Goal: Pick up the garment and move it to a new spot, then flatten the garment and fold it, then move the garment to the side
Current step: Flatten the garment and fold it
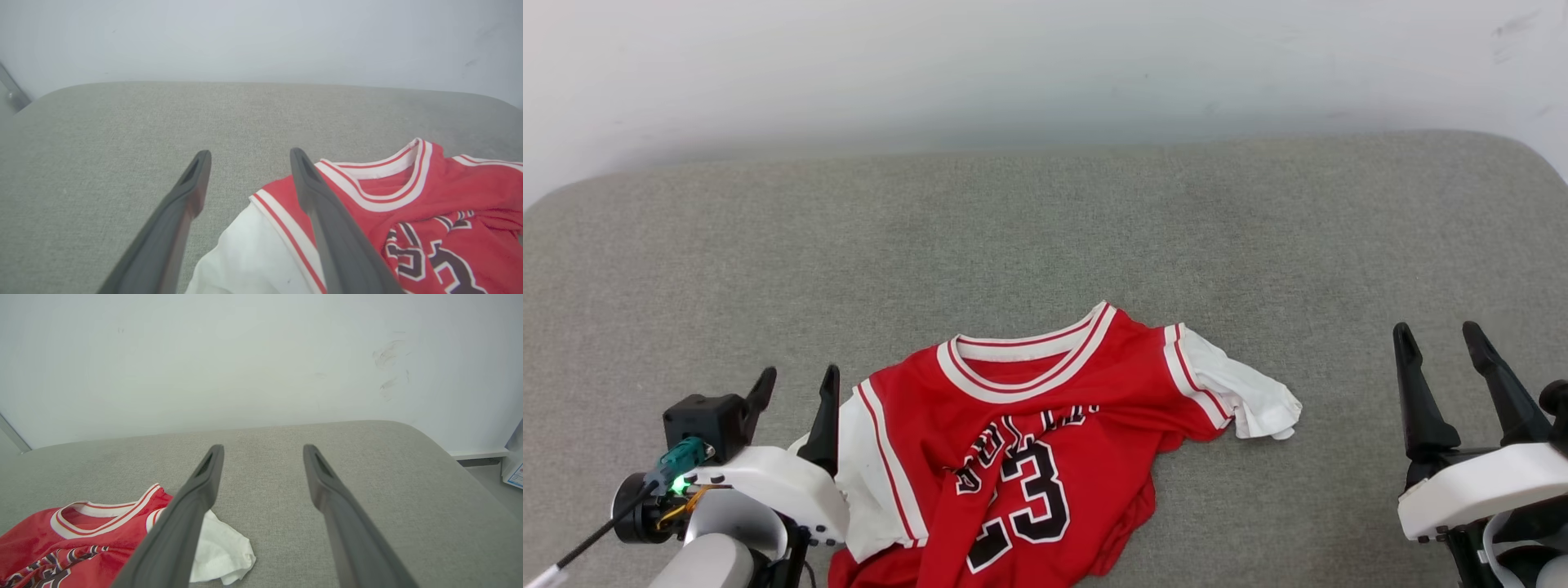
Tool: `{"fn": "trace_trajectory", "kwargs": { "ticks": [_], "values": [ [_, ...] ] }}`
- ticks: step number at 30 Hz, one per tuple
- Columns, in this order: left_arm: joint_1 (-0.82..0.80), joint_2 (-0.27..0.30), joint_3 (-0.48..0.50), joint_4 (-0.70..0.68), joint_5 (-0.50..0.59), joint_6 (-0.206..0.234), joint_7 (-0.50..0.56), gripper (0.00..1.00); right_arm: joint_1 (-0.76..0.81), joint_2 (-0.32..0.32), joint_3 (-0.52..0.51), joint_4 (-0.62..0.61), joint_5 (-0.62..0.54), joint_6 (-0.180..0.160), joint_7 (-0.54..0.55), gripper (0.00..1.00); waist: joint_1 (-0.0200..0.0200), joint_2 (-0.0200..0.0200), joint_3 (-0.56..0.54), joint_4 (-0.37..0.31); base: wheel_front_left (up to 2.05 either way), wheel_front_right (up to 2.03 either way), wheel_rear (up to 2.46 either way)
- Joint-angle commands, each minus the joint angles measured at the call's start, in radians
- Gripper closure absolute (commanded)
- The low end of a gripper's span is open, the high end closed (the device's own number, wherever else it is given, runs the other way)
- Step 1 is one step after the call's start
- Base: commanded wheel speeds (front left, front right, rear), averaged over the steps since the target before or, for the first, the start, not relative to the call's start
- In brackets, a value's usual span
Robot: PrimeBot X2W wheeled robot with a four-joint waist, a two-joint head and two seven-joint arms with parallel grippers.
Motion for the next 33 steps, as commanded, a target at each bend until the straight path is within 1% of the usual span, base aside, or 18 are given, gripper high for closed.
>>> {"fn": "trace_trajectory", "kwargs": {
  "ticks": [1, 3, 6, 8, 10, 16, 19, 22, 24, 29, 33],
  "values": [
    [-0.002, -0.005, 0.006, -0.012, 0.007, 0.008, -0.022, 0.00, 0.008, 0.001, 0.000, -0.008, -0.015, 0.000, -0.001, 0.00, 0.0000, 0.0000, -0.007, 0.002, 0.00, 0.00, 0.00],
    [0.009, -0.015, 0.014, -0.042, 0.023, 0.024, -0.067, 0.00, 0.009, 0.001, -0.005, -0.003, -0.037, -0.001, 0.011, 0.00, 0.0000, 0.0000, -0.015, 0.006, 0.00, 0.00, 0.00],
    [0.021, -0.024, 0.026, -0.090, 0.045, 0.048, -0.107, 0.00, 0.003, -0.002, -0.006, 0.011, -0.047, -0.001, 0.029, 0.00, 0.0000, 0.0000, -0.024, 0.016, 0.00, 0.00, 0.00],
    [0.030, -0.030, 0.032, -0.121, 0.054, 0.063, -0.120, 0.00, -0.007, -0.013, -0.016, 0.033, -0.021, -0.001, 0.052, 0.00, 0.0000, 0.0000, -0.024, 0.028, 0.00, 0.00, 0.00],
    [0.035, -0.033, 0.037, -0.152, 0.062, 0.077, -0.127, 0.00, -0.018, -0.026, -0.022, 0.074, 0.023, 0.000, 0.114, 0.00, 0.0000, 0.0000, -0.020, 0.038, 0.00, 0.00, 0.00],
    [0.035, -0.031, 0.039, -0.230, 0.088, 0.102, -0.134, 0.00, -0.091, -0.132, -0.011, 0.217, 0.170, 0.000, 0.380, 0.00, 0.0000, 0.0000, 0.027, 0.078, 0.00, 0.00, 0.00],
    [0.021, -0.034, 0.039, -0.255, 0.097, 0.107, -0.136, 0.00, -0.137, -0.180, 0.008, 0.268, 0.217, 0.000, 0.504, 0.00, 0.0000, 0.0000, 0.063, 0.101, 0.00, 0.00, 0.00],
    [0.008, -0.040, 0.039, -0.266, 0.100, 0.107, -0.138, 0.00, -0.178, -0.207, 0.039, 0.304, 0.253, 0.000, 0.594, 0.00, 0.0000, 0.0000, 0.098, 0.124, 0.00, 0.00, 0.00],
    [0.001, -0.046, 0.042, -0.268, 0.101, 0.106, -0.141, 0.00, -0.206, -0.224, 0.058, 0.321, 0.264, 0.000, 0.628, 0.00, 0.0000, 0.0000, 0.123, 0.139, 0.00, 0.00, 0.00],
    [-0.017, -0.058, 0.046, -0.254, 0.100, 0.098, -0.146, 0.00, -0.254, -0.239, 0.117, 0.393, 0.292, 0.000, 0.677, 0.00, 0.0000, 0.0000, 0.169, 0.166, 0.00, 0.00, 0.00],
    [-0.016, -0.069, 0.050, -0.232, 0.089, 0.087, -0.149, 0.00, -0.244, -0.227, 0.163, 0.478, 0.319, 0.000, 0.718, 0.00, 0.0000, 0.0000, 0.179, 0.177, 0.00, 0.00, 0.00]
  ]
}}
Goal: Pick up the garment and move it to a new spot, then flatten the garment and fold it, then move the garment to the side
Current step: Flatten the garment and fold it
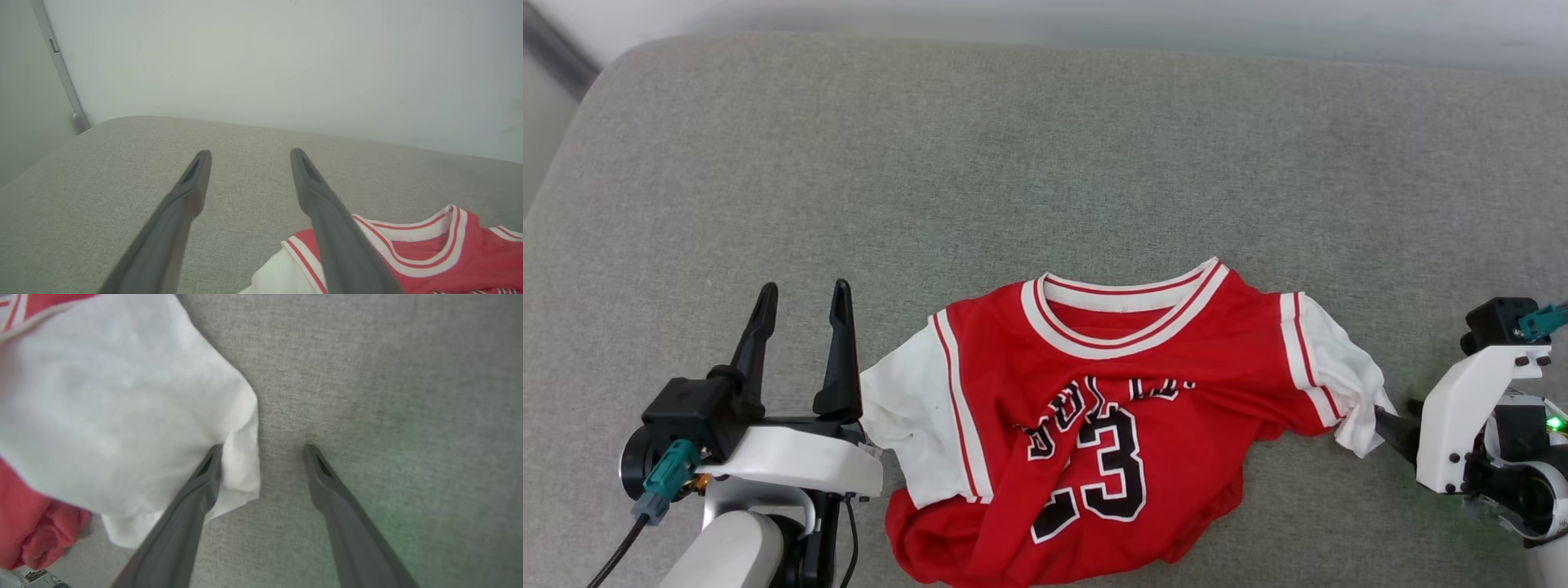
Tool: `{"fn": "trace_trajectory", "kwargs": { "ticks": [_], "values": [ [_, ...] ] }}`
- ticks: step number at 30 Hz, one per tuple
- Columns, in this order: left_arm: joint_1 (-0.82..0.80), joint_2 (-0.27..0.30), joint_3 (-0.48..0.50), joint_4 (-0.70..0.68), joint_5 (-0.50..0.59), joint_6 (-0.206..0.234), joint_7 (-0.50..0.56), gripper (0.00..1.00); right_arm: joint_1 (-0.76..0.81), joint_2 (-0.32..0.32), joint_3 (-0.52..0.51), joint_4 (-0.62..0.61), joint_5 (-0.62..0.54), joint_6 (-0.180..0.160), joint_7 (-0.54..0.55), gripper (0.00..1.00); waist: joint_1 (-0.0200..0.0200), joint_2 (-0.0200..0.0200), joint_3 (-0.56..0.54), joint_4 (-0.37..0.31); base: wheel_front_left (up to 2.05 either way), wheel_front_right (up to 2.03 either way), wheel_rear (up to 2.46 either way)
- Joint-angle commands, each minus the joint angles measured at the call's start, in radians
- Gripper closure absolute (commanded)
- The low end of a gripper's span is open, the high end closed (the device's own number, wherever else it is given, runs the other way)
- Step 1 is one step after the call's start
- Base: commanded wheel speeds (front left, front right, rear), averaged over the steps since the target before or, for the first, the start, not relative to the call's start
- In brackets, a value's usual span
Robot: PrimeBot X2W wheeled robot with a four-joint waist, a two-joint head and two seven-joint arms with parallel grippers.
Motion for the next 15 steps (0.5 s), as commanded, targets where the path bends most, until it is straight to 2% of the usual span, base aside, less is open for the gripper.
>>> {"fn": "trace_trajectory", "kwargs": {
  "ticks": [1, 2, 6, 10, 15],
  "values": [
    [-0.004, -0.003, 0.003, 0.010, -0.008, -0.005, -0.006, 0.00, 0.032, 0.027, 0.037, 0.057, 0.011, 0.000, 0.023, 0.62, 0.0000, 0.0000, 0.003, 0.006, 0.00, 0.00, 0.00],
    [0.000, -0.005, 0.004, 0.016, -0.013, -0.009, -0.005, 0.00, 0.032, 0.031, 0.043, 0.067, 0.021, 0.000, 0.025, 1.00, 0.0000, 0.0000, 0.000, 0.005, 0.00, 0.00, 0.00],
    [0.014, 0.003, 0.021, 0.041, -0.046, -0.030, 0.002, 0.00, 0.025, 0.018, 0.047, 0.069, 0.026, 0.000, -0.014, 1.00, 0.0000, 0.0000, -0.022, -0.011, 0.00, 0.00, 0.00],
    [0.011, 0.025, 0.021, 0.059, -0.088, -0.065, 0.054, 0.00, 0.009, -0.003, 0.035, 0.053, 0.012, -0.001, -0.062, 1.00, 0.0000, 0.0000, -0.042, -0.030, 0.00, 0.00, 0.00],
    [-0.003, 0.103, 0.019, 0.111, -0.208, -0.144, 0.257, 0.00, -0.002, -0.005, 0.025, 0.013, -0.004, 0.000, -0.108, 1.00, 0.0000, 0.0000, -0.072, -0.080, 0.00, 0.00, 0.00]
  ]
}}
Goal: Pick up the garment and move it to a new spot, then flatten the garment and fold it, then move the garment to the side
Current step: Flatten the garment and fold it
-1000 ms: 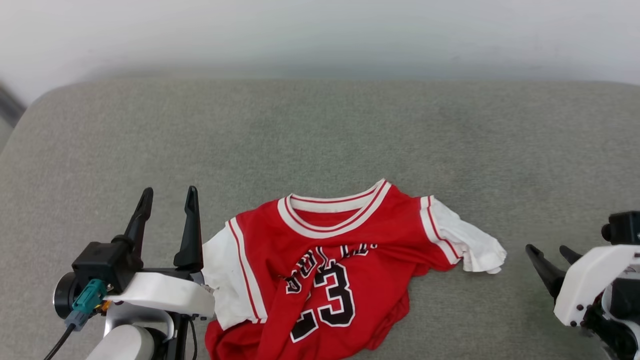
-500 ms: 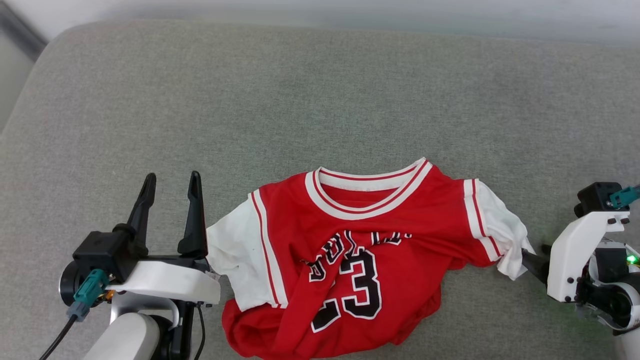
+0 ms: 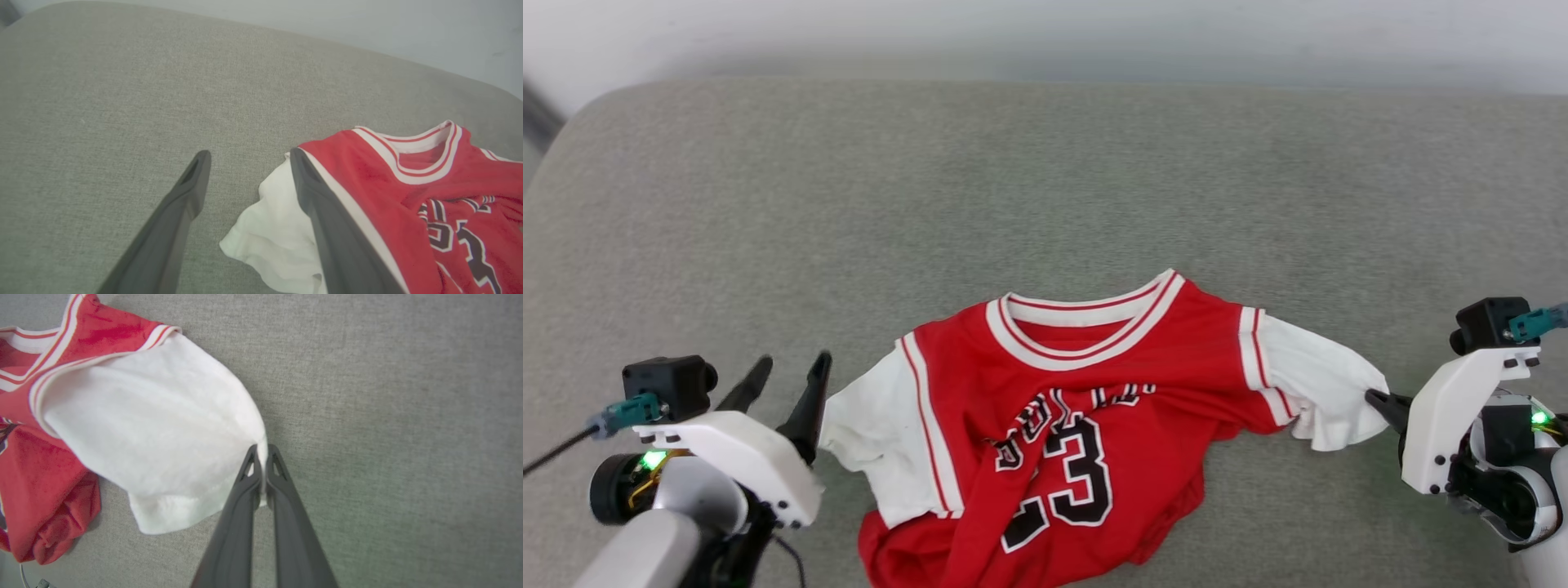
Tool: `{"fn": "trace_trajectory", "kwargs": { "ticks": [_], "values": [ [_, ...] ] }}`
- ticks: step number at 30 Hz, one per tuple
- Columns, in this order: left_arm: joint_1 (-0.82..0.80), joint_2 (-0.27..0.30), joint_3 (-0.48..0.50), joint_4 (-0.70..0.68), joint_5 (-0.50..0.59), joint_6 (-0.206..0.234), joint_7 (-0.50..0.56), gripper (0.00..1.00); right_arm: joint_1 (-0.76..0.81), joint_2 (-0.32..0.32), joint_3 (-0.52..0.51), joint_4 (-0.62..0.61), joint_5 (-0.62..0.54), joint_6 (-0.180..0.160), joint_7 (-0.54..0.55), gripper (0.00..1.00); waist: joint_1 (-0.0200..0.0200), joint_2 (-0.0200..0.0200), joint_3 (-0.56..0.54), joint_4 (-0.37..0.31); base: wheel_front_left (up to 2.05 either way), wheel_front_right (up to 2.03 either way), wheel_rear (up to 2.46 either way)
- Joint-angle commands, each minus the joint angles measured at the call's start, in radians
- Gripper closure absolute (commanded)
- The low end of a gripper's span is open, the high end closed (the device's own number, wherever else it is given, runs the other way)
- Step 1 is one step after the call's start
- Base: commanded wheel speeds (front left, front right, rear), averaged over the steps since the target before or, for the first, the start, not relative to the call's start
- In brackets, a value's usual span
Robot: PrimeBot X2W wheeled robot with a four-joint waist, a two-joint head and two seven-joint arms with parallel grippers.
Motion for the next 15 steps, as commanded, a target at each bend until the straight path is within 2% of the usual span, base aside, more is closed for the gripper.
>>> {"fn": "trace_trajectory", "kwargs": {
  "ticks": [1, 7, 11, 15],
  "values": [
    [-0.007, 0.008, -0.001, 0.005, -0.005, -0.004, 0.017, 0.00, 0.010, 0.003, 0.002, -0.004, -0.005, 0.000, -0.001, 1.00, 0.0000, 0.0000, -0.012, -0.025, 0.00, 0.00, 0.00],
    [0.002, 0.100, -0.001, 0.050, -0.126, -0.025, 0.264, 0.00, 0.021, 0.027, 0.018, -0.061, -0.016, -0.001, 0.002, 1.00, 0.0000, 0.0000, 0.003, -0.099, 0.00, 0.00, 0.00],
    [-0.013, 0.130, -0.014, 0.080, -0.171, -0.022, 0.374, 0.00, 0.024, 0.048, 0.022, -0.091, -0.023, 0.000, -0.007, 1.00, 0.0000, 0.0000, 0.042, -0.130, 0.00, 0.00, 0.00],
    [-0.021, 0.135, -0.042, 0.127, -0.198, -0.023, 0.466, 0.00, 0.021, 0.061, 0.022, -0.104, -0.027, 0.000, -0.009, 1.00, 0.0000, 0.0000, 0.078, -0.152, 0.00, 0.00, 0.00]
  ]
}}
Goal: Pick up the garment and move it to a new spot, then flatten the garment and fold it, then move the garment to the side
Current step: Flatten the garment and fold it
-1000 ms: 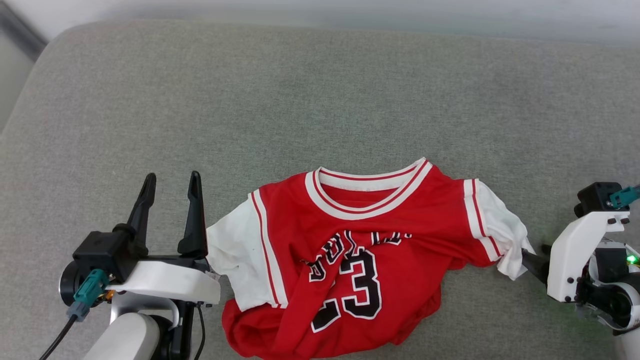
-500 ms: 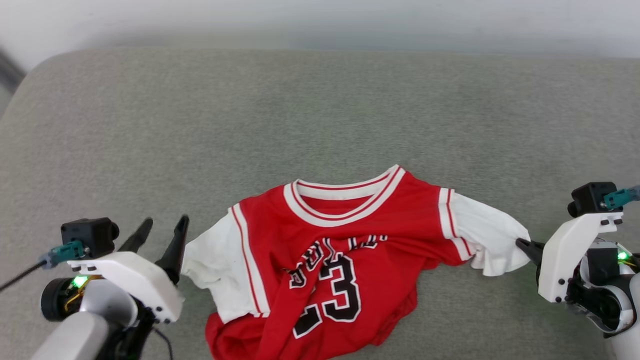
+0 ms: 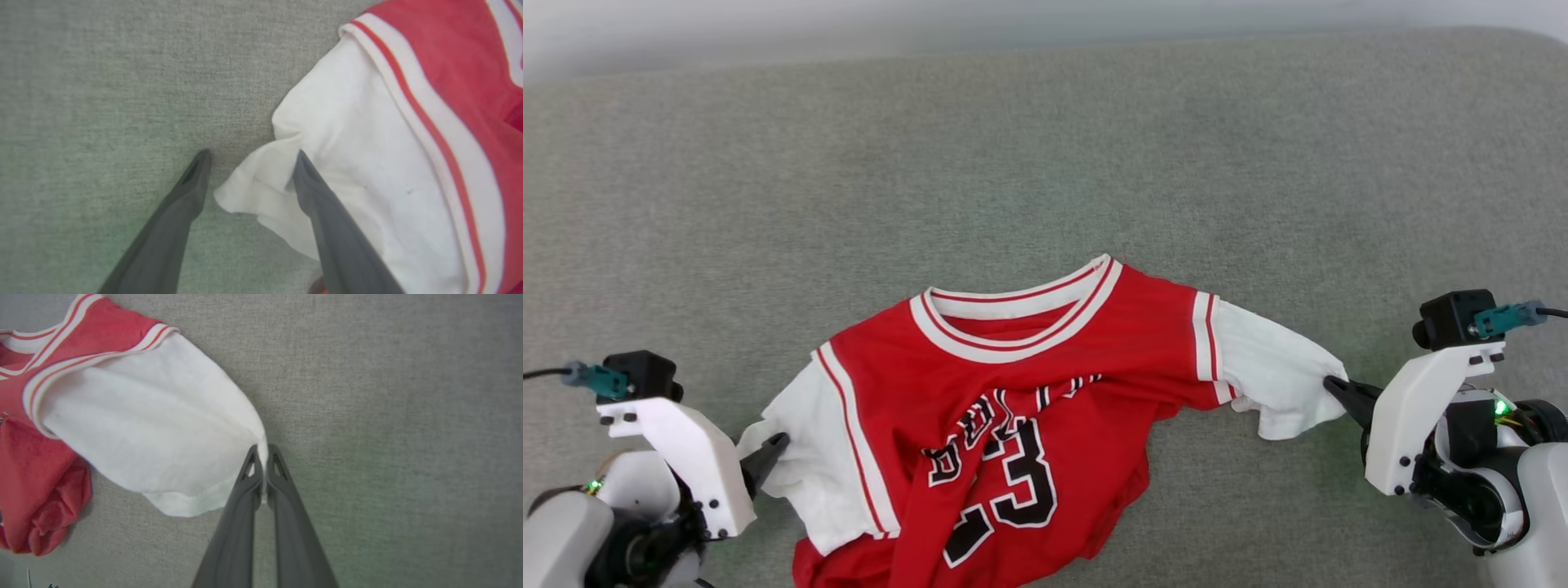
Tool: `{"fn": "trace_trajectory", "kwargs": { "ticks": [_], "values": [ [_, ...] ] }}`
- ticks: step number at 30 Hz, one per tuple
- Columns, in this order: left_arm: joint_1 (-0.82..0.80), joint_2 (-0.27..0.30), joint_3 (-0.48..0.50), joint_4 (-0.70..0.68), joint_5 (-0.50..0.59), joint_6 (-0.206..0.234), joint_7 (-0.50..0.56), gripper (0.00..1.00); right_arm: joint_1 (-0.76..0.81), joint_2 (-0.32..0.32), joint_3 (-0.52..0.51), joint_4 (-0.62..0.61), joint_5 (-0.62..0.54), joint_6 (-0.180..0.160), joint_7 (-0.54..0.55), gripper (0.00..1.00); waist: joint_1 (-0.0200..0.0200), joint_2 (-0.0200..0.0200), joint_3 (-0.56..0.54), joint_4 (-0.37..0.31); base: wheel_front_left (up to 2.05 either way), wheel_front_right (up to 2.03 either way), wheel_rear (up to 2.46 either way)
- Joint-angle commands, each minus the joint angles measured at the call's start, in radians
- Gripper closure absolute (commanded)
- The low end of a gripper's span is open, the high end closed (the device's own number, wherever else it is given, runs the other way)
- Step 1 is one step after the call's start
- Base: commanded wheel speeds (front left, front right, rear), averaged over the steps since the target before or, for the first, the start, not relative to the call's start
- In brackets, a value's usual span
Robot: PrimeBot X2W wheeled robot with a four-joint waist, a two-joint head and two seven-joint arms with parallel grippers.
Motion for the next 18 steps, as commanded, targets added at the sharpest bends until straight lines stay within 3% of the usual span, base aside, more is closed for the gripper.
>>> {"fn": "trace_trajectory", "kwargs": {
  "ticks": [1, 3, 4, 5, 11, 18],
  "values": [
    [0.009, -0.017, -0.027, 0.027, -0.005, 0.001, 0.025, 0.00, 0.002, 0.003, -0.001, -0.004, -0.006, -0.001, -0.006, 1.00, 0.0000, -0.0001, 0.018, -0.016, 0.00, 0.00, 0.00],
    [0.019, -0.030, -0.053, 0.051, -0.031, -0.001, 0.085, 0.02, -0.003, 0.006, -0.003, -0.003, -0.008, -0.001, -0.010, 1.00, 0.0000, -0.0001, 0.024, -0.019, 0.00, 0.00, 0.00],
    [0.028, -0.037, -0.072, 0.059, -0.044, -0.005, 0.127, 0.62, -0.006, 0.008, -0.005, -0.004, -0.007, -0.001, -0.016, 1.00, 0.0000, -0.0001, 0.026, -0.021, 0.00, 0.00, 0.00],
    [0.032, -0.045, -0.082, 0.062, -0.054, -0.009, 0.143, 1.00, -0.009, 0.008, -0.006, -0.004, -0.009, -0.001, -0.019, 1.00, 0.0000, -0.0001, 0.026, -0.022, 0.00, 0.00, 0.00],
    [-0.039, -0.048, -0.069, 0.042, 0.006, -0.042, 0.055, 1.00, -0.034, -0.009, -0.013, -0.015, -0.030, -0.001, -0.071, 1.00, 0.0000, -0.0001, 0.005, -0.016, 0.00, 0.00, 0.00],
    [-0.157, -0.045, -0.028, -0.005, 0.144, -0.029, -0.142, 1.00, -0.097, -0.032, -0.037, -0.005, -0.097, -0.001, -0.165, 1.00, 0.0000, -0.0001, -0.051, 0.001, 0.00, 0.00, 0.00]
  ]
}}
